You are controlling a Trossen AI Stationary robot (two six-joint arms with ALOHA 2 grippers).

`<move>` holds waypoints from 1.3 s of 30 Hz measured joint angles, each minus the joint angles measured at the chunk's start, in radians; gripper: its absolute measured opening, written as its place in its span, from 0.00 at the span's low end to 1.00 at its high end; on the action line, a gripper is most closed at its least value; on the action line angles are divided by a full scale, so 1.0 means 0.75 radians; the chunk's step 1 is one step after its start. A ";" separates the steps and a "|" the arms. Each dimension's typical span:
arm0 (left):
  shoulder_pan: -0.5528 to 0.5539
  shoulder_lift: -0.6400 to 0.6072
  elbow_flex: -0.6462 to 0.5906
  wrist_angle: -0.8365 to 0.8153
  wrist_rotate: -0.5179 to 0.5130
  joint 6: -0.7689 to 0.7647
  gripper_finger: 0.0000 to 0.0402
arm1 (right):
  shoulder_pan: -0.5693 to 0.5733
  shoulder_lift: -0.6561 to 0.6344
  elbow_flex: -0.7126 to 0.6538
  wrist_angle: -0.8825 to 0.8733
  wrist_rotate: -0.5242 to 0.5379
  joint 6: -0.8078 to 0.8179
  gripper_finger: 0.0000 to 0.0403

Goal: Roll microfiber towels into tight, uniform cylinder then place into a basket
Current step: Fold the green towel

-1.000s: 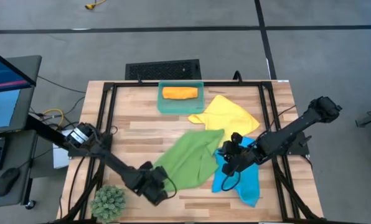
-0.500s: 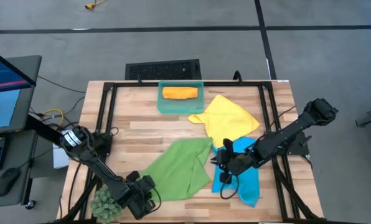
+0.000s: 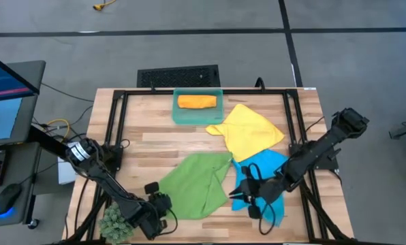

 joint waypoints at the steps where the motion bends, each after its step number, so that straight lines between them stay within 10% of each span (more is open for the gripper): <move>1: 0.000 -0.002 0.003 -0.001 -0.001 0.011 0.29 | 0.017 0.000 0.000 0.019 0.013 -0.023 0.17; 18: -0.140 -0.023 0.320 -0.211 -0.013 0.118 0.29 | 0.162 0.000 0.000 0.145 0.129 -0.141 0.17; 39: -0.247 -0.024 0.211 -0.207 -0.004 -0.017 0.29 | 0.072 0.358 0.116 0.129 0.144 -0.297 0.17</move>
